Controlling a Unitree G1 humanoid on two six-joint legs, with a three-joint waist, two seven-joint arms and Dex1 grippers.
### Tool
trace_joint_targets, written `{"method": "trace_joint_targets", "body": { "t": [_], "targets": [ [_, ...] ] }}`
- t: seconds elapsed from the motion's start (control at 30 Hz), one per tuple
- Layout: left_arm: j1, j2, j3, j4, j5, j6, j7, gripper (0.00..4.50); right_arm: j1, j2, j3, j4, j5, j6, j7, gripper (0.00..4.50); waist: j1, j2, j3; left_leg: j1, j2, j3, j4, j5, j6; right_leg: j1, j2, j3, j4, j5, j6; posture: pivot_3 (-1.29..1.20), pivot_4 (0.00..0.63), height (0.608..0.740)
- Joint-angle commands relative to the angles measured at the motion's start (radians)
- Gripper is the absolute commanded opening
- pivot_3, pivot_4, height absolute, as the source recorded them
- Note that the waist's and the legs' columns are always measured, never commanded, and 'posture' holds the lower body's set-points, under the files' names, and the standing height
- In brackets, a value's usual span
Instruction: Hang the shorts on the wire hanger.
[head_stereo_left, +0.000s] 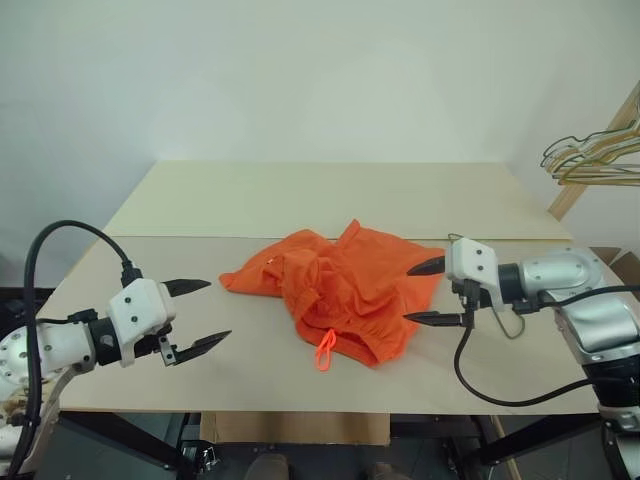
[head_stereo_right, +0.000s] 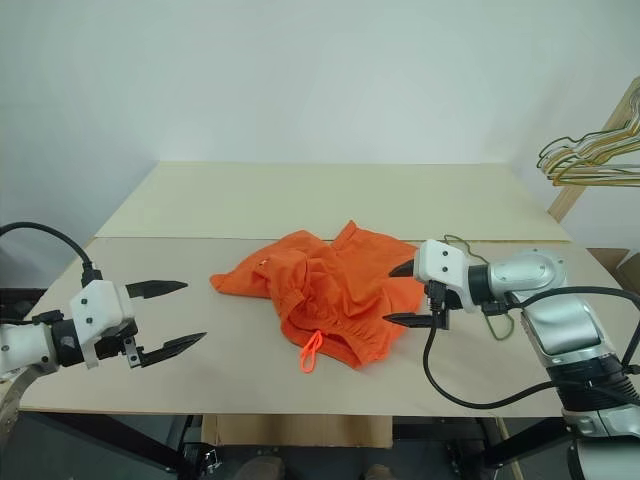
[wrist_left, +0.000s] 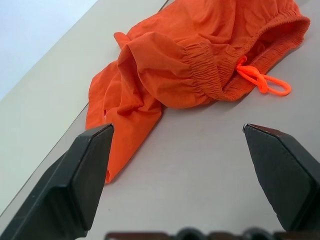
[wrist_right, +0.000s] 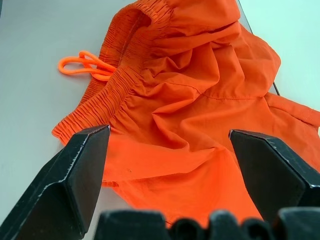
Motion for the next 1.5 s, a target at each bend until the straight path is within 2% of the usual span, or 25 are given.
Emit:
{"method": "trace_joint_targets", "body": {
  "t": [0.03,0.47,0.6,0.7,0.83,0.97,1.1,1.23,1.5],
  "targets": [
    [-0.009,0.002,0.021,-0.025,-0.011,0.001,0.012,4.50,-0.024,0.000,-0.009,-0.006,-0.002,-0.019,0.005,4.45,0.000,0.000,0.000,0.000,0.000,0.000,0.000,0.000,0.000,0.000,0.000,0.000,0.000,0.000,0.000,0.23,0.000,0.740],
    [0.006,0.001,-0.009,-0.011,0.058,-0.035,0.030,4.50,-0.031,0.011,-0.006,-0.016,0.000,-0.002,0.007,4.45,0.000,0.000,0.000,0.000,0.000,0.000,0.000,0.000,0.000,0.000,0.000,0.000,0.000,0.000,0.000,0.22,0.000,0.740],
    [0.004,0.011,-0.021,0.005,0.085,-0.042,0.024,4.50,-0.078,0.052,0.033,-0.049,0.023,0.139,-0.018,4.45,-0.003,0.000,0.000,0.000,0.000,0.000,0.000,0.000,0.000,0.000,0.000,0.000,0.000,0.000,0.000,0.22,0.000,0.740],
    [0.001,0.007,-0.022,0.011,0.080,-0.044,0.021,4.50,-0.143,0.110,0.054,-0.082,0.047,0.301,-0.073,4.45,-0.004,0.000,0.000,0.000,0.001,0.000,0.000,0.000,0.000,-0.001,0.001,0.000,0.001,0.001,-0.001,0.21,0.000,0.740],
    [0.029,0.016,-0.033,0.025,0.081,-0.044,-0.003,4.50,-0.216,0.257,0.090,-0.177,0.132,0.606,-0.198,4.45,-0.004,0.000,0.000,0.000,0.002,0.000,0.000,0.000,0.000,-0.002,0.002,-0.001,0.002,0.000,-0.002,0.17,0.000,0.740],
    [0.035,0.039,-0.029,0.071,0.100,-0.055,-0.024,4.50,-0.232,0.374,0.145,-0.244,0.161,0.748,-0.300,4.45,-0.004,0.000,0.000,-0.001,0.002,0.000,-0.001,0.000,0.000,-0.003,0.002,-0.002,0.002,-0.001,-0.003,0.16,0.000,0.740],
    [0.024,0.070,-0.023,0.130,0.114,-0.077,-0.046,4.50,-0.283,0.561,0.160,-0.157,0.145,0.909,-0.482,4.45,-0.009,0.001,0.000,-0.002,0.002,0.000,-0.001,0.000,-0.001,-0.003,0.001,-0.004,0.003,-0.001,-0.004,0.15,0.000,0.740],
    [0.022,0.076,-0.022,0.140,0.114,-0.081,-0.053,4.50,-0.285,0.662,0.142,-0.109,0.106,0.933,-0.627,4.45,-0.025,0.000,0.000,-0.001,0.002,-0.001,-0.001,0.002,-0.004,-0.005,0.001,-0.006,0.008,-0.002,-0.005,0.15,0.000,0.740],
    [0.040,0.070,-0.032,0.122,0.118,-0.077,-0.045,4.50,-0.298,0.723,0.097,-0.063,0.075,0.934,-0.782,4.45,-0.047,0.000,0.000,-0.002,0.003,-0.004,-0.003,0.002,-0.004,-0.005,0.001,-0.009,0.009,-0.003,-0.007,0.15,0.000,0.740]
  ]
}}
